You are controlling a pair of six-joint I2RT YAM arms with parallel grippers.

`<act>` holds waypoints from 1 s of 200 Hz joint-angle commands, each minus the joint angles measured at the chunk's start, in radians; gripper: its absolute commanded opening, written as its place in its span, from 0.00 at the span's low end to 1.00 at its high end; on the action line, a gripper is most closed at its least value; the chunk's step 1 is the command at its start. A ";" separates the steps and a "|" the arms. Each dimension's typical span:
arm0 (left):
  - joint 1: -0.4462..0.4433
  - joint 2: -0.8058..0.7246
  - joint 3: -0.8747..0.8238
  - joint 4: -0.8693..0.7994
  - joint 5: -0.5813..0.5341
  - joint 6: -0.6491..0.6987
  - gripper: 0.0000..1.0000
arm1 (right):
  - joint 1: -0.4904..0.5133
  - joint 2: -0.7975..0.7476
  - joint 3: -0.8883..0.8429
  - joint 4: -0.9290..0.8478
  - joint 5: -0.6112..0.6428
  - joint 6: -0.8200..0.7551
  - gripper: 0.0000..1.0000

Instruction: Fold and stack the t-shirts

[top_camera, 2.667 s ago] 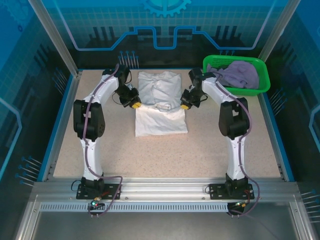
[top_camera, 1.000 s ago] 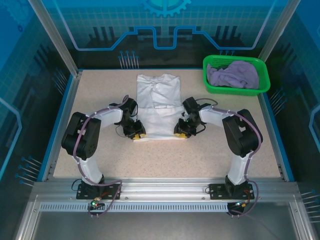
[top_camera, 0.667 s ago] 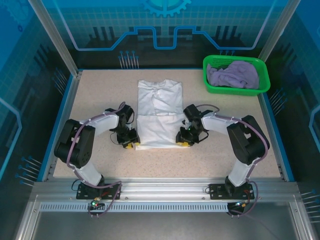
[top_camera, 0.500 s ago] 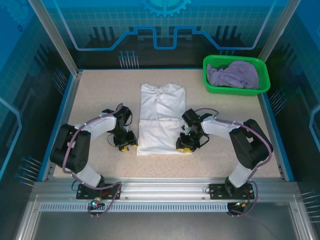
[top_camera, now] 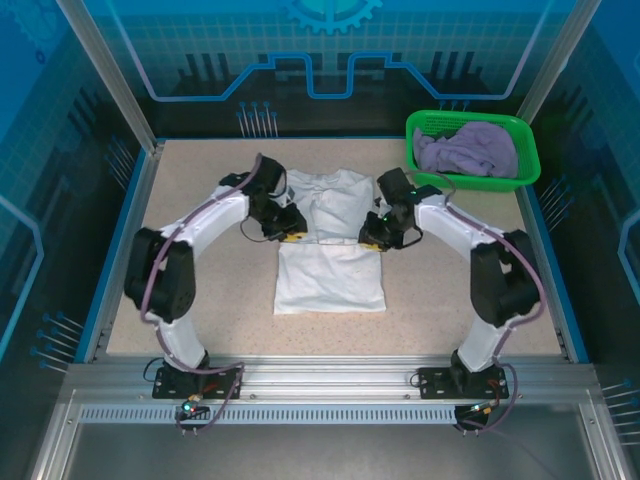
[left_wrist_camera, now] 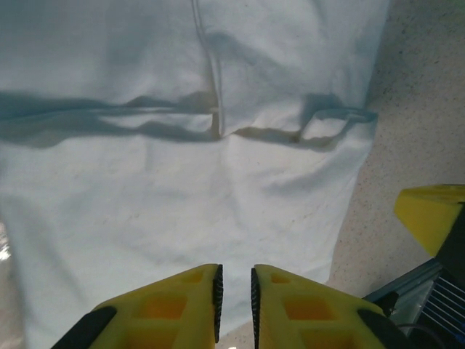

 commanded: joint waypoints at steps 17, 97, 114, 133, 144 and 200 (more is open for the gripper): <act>0.023 0.138 0.018 0.051 -0.126 0.056 0.21 | -0.055 0.161 0.059 -0.020 0.003 -0.015 0.19; 0.139 0.127 0.090 0.035 -0.033 0.072 0.38 | -0.125 0.154 0.120 0.062 -0.136 -0.026 0.36; 0.140 0.059 0.096 0.020 -0.015 0.062 0.48 | -0.102 0.070 0.072 0.092 -0.146 -0.016 0.40; 0.122 -0.022 0.049 0.045 0.097 0.042 0.50 | -0.041 -0.015 -0.011 0.104 -0.171 -0.026 0.39; 0.084 -0.052 0.010 0.056 0.173 0.049 0.43 | 0.003 -0.050 -0.073 0.113 -0.202 -0.030 0.37; -0.151 -0.030 -0.283 0.280 0.561 -0.025 0.25 | 0.141 -0.050 -0.299 0.156 -0.311 0.008 0.18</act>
